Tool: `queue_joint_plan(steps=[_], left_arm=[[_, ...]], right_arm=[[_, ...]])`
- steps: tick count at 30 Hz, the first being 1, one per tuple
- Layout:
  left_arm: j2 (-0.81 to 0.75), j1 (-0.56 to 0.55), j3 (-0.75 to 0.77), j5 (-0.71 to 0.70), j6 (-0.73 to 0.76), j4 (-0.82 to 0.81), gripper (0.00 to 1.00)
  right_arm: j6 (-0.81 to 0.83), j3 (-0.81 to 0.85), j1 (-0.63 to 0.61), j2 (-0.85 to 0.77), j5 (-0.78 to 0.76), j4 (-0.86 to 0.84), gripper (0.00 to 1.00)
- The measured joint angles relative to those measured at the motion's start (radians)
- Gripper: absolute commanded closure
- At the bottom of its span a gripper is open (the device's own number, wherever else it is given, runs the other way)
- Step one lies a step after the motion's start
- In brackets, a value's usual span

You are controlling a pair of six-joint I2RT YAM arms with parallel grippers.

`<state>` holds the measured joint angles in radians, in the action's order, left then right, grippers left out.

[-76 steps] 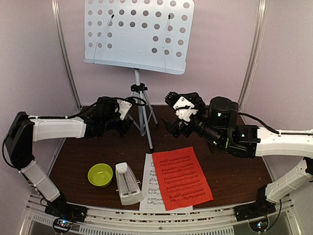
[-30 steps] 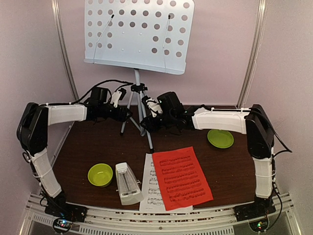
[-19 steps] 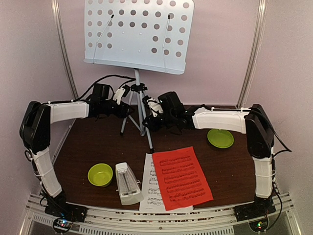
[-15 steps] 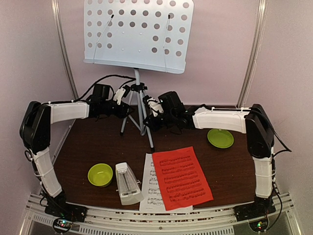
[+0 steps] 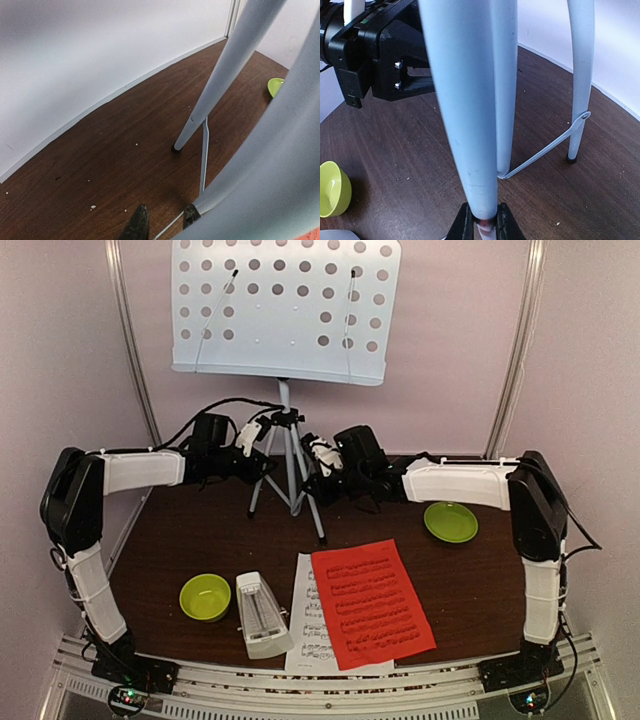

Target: Set up the instrument practice props

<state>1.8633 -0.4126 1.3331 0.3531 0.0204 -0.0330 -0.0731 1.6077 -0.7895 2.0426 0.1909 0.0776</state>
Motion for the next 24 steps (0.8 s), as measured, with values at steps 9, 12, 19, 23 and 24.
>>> queue_joint_plan(steps=[9, 12, 19, 23, 24], left_arm=[[-0.048, -0.035, -0.075, -0.041, -0.008, -0.048, 0.90], [-0.066, -0.047, -0.101, -0.048, -0.011, -0.063, 0.92], [-0.085, -0.073, -0.124, -0.067, -0.011, -0.067, 0.94], [-0.085, -0.084, -0.121, -0.068, -0.011, -0.060, 0.96], [-0.085, -0.086, -0.118, -0.068, -0.012, -0.055, 0.97]], right_arm=[[0.055, -0.074, 0.008, -0.061, 0.005, 0.007, 1.00], [0.077, -0.101, 0.010, -0.083, 0.008, 0.006, 1.00], [0.122, -0.162, 0.027, -0.126, 0.023, -0.008, 1.00], [0.133, -0.198, 0.042, -0.154, 0.043, -0.017, 1.00], [0.135, -0.202, 0.047, -0.158, 0.048, -0.017, 1.00]])
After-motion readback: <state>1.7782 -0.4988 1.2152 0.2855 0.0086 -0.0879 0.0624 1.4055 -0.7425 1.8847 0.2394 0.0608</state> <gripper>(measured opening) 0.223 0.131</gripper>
